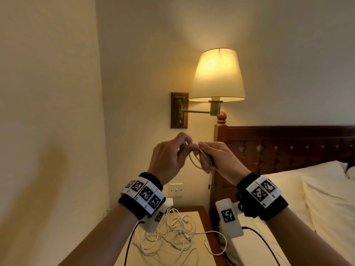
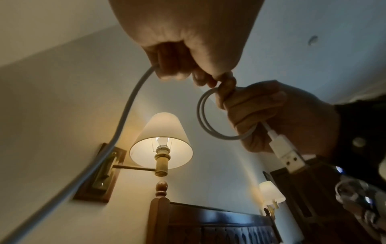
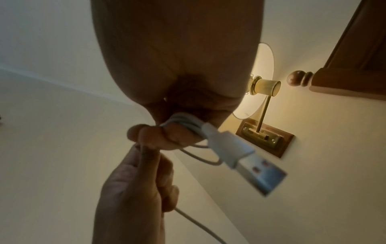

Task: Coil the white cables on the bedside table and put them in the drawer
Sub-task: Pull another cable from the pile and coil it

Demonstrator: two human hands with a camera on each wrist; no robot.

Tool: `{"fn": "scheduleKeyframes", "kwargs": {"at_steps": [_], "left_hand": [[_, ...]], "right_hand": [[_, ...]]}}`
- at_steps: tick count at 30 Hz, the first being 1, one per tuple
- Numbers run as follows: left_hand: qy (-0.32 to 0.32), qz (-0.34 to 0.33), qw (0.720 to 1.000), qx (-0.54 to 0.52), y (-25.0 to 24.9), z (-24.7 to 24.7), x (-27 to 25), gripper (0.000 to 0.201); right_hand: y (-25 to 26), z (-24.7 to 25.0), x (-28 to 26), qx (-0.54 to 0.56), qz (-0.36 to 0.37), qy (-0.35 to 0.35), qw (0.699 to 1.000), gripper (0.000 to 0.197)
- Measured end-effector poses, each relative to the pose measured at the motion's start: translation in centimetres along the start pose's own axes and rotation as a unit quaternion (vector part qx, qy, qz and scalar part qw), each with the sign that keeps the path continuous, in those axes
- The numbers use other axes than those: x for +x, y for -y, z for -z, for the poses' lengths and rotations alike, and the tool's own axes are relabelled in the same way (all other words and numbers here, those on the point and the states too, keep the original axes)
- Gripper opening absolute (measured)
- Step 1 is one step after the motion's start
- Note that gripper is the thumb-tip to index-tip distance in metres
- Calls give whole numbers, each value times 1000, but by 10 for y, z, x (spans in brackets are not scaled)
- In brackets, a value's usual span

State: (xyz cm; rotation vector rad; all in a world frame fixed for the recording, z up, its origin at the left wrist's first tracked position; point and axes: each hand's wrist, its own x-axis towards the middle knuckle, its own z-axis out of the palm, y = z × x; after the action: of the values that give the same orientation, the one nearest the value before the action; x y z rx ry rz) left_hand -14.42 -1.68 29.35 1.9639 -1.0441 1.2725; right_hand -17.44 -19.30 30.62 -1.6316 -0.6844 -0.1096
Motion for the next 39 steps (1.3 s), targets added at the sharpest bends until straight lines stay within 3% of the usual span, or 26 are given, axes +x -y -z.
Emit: {"fn": "scheduleKeyframes", "kwargs": {"at_steps": [2,5,9,12,17,22,25,27,32,35,37,39], "left_hand": [[29,61,996,-64,1,-1,5,33],[125,132,978,-104,1,-3,15,38],[180,249,911,-274,0,0,21,45],[171,280,876,-354,-5,-2,18,48],[111,340,854,-378,-13,-8,19,50],[91,312,865,-383,-11,-9,13,39],[73,263,900,-339,-1,-7,13,46],[70,254,918,-297,12,-5,7,38],[105,261,912,-300,41,-14,-40,30],[109,251,935,-228,44,-27,-63,28],[141,218,951,-170,37,-31,-64,35],[212,154,958,-119,21,-28,-53,44]], "right_hand": [[2,3,0,36,-21,9,999,34],[9,6,2,87,-40,18,995,32],[9,8,2,196,-66,12,978,37],[5,5,-1,285,-81,15,955,32],[-7,-2,2,330,-55,42,941,28],[-6,-3,4,314,-62,51,946,27],[-2,0,6,308,-55,38,949,28],[3,9,6,327,-46,32,943,30],[16,32,7,346,-22,17,938,31],[21,42,10,346,-11,-5,938,28],[20,42,11,303,-16,-20,953,28],[16,36,13,236,-19,-29,971,28]]}}
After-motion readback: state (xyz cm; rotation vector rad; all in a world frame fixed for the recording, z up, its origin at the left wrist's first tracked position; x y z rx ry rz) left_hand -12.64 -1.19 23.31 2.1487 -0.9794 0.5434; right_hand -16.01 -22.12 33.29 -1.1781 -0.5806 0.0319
